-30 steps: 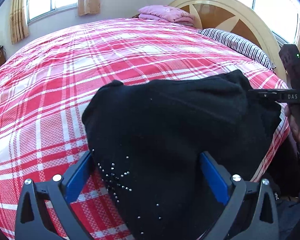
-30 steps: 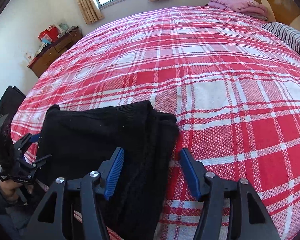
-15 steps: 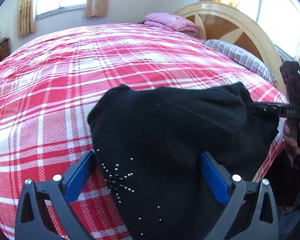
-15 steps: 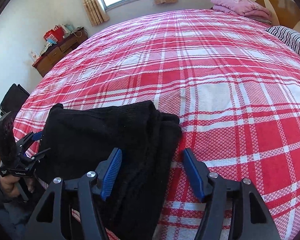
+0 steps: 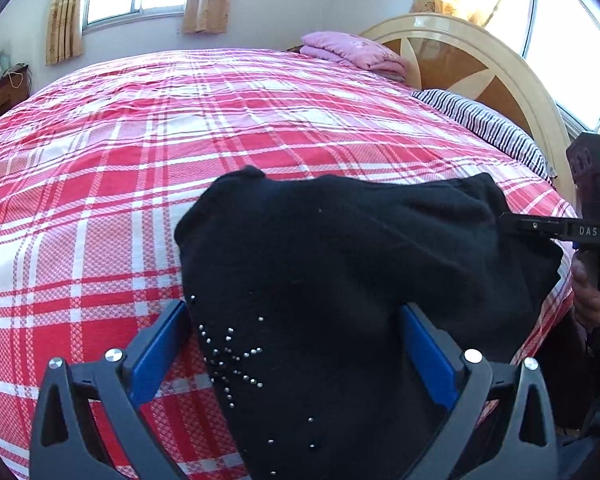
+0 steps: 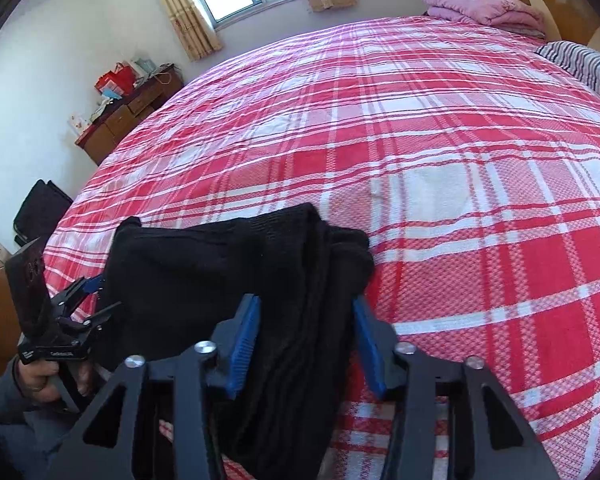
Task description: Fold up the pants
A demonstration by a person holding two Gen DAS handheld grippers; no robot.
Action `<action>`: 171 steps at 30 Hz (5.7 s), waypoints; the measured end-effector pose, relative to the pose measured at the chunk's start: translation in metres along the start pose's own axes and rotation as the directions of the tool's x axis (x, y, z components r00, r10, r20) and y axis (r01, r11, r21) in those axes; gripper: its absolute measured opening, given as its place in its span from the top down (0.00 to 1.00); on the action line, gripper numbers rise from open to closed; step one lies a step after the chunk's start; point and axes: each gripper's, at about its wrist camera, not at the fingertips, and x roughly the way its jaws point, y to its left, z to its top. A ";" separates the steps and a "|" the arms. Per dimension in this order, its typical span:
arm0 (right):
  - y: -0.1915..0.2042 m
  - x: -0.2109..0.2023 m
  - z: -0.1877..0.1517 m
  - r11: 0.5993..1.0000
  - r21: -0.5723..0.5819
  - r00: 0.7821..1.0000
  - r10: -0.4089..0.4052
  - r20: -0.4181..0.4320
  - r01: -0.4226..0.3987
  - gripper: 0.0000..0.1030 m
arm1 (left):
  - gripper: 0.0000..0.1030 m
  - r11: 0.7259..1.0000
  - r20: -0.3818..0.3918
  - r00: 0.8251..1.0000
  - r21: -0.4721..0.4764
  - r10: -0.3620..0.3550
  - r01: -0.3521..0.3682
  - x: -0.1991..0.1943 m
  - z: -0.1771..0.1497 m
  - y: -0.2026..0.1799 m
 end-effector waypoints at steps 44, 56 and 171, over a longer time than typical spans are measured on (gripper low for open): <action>0.171 0.063 0.151 0.910 -0.292 0.949 0.315 0.026 -0.294 0.76 | 0.84 0.983 0.207 0.973 -0.172 0.106 -0.070 -0.120 0.044 0.130; 0.197 0.210 0.158 0.937 -0.136 0.943 0.305 -0.135 -0.323 0.74 | 0.50 0.930 0.097 0.955 -0.273 0.282 -0.247 -0.071 0.001 0.206; 0.208 -0.032 0.067 0.924 -0.362 0.921 0.027 0.388 0.126 0.26 | 0.00 0.887 0.337 0.821 -0.149 0.460 -0.436 -0.176 0.021 0.106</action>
